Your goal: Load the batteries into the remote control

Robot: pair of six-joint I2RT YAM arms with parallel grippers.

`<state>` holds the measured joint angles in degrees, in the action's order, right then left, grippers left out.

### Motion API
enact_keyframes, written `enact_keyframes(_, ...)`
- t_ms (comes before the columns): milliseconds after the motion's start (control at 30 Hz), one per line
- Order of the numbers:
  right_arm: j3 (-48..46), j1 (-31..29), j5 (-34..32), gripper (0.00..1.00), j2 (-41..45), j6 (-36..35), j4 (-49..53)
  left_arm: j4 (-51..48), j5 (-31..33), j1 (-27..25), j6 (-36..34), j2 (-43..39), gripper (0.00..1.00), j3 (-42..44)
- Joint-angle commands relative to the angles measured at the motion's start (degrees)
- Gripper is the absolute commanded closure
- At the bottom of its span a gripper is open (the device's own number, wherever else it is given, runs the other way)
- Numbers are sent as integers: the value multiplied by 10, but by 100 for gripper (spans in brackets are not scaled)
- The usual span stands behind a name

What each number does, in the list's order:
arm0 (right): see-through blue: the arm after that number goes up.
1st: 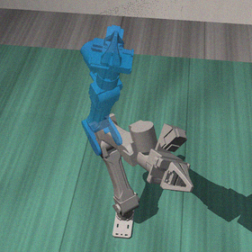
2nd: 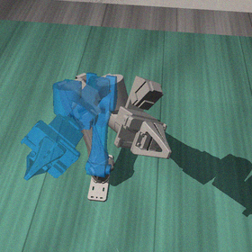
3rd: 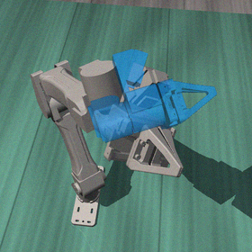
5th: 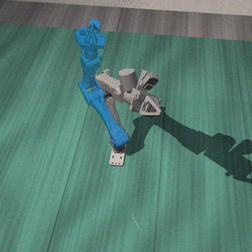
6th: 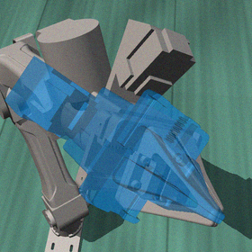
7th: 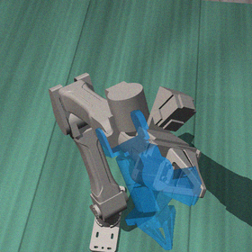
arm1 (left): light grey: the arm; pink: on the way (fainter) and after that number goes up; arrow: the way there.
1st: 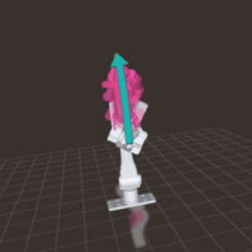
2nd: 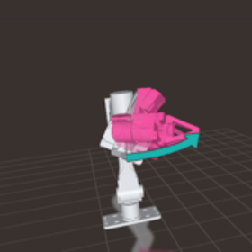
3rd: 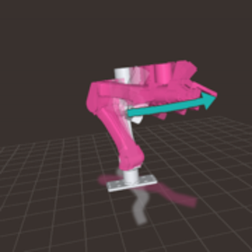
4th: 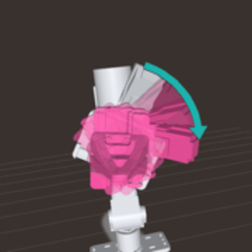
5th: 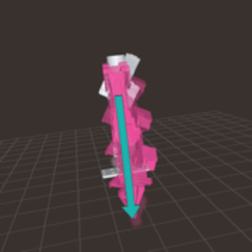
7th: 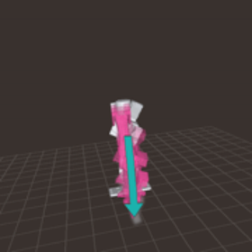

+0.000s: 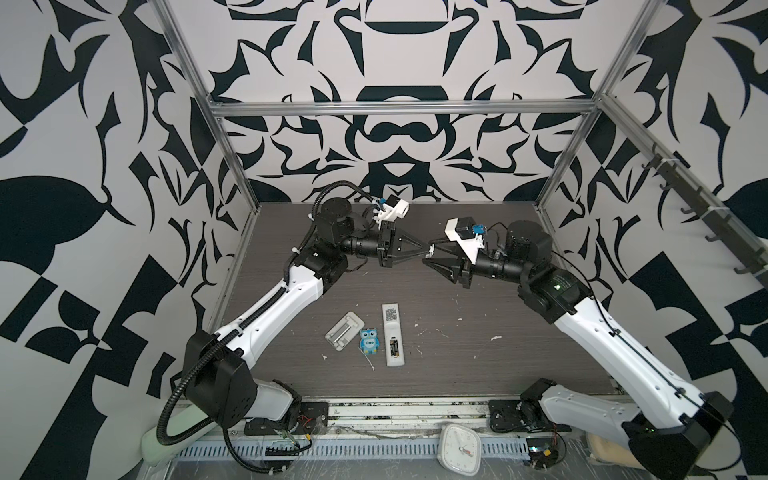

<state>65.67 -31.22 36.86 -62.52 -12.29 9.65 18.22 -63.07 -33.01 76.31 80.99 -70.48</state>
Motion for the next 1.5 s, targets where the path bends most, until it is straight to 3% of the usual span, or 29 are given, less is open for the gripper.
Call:
enact_keyframes(0,29,-2,7,52,12,-4,-10,18,-11,-1,4,2,100,3)
enact_keyframes(467,30,-2,0,68,15,-12,-3,17,-11,-1,4,8,95,-4)
enact_keyframes(533,30,-2,-3,69,16,-13,-2,16,-12,-1,6,9,86,-5)
enact_keyframes(633,29,-2,-12,72,16,-13,2,15,-7,-1,6,7,62,-2)
enact_keyframes(700,28,-2,-25,75,18,-14,7,13,-4,0,6,5,52,0)
enact_keyframes(833,22,-2,-52,81,26,-14,16,7,8,10,4,-2,43,13)
enact_keyframes(1000,16,-2,-91,84,33,-8,44,-71,46,50,-42,-32,41,45)
enact_keyframes(1100,14,-2,-137,90,31,4,72,-259,112,76,-156,-50,41,34)
enact_keyframes(1233,6,-2,-207,93,37,22,119,-496,274,89,-277,-49,44,2)
enact_keyframes(1333,3,-1,-252,96,39,37,159,-554,357,76,-296,-44,45,6)
enact_keyframes(1467,-6,-1,-300,97,42,54,202,-559,442,30,-272,-51,45,52)
